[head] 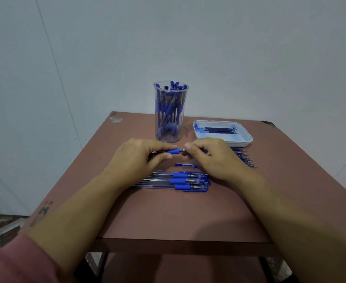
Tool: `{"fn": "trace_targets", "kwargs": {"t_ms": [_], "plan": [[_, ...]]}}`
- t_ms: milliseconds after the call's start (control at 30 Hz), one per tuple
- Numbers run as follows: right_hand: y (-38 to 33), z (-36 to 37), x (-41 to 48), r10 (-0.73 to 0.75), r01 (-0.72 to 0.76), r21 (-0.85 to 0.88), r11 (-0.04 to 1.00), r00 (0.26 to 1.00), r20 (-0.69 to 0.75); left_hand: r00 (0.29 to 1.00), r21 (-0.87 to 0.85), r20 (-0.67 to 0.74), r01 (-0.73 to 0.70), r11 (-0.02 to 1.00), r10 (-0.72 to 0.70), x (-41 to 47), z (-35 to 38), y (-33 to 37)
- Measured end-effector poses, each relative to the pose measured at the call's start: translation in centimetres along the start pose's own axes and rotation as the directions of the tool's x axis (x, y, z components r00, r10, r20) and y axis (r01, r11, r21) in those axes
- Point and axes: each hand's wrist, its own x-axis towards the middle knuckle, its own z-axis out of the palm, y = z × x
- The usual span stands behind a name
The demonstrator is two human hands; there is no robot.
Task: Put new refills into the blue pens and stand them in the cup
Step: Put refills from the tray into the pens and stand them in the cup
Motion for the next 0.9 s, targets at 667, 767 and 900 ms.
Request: {"fn": "trace_targets", "kwargs": {"t_ms": [667,767,900], "plan": [[0.17,0.16,0.22,0.054,-0.045,0.155,0.987,0.997,-0.059,0.997,0.008,0.007,0.073,0.997,-0.073,-0.02,-0.01,-0.22],[0.45,-0.31,0.21,0.093,-0.084,0.128,0.988,0.994,-0.062,0.995,0.024,-0.009,0.104,0.994,-0.104,-0.07,-0.10,-0.44],[0.78,-0.46,0.46,0.070,-0.055,-0.226,0.973,0.996,0.057,0.992,0.054,-0.010,0.126,0.991,-0.126,-0.08,-0.21,-0.58]]}}
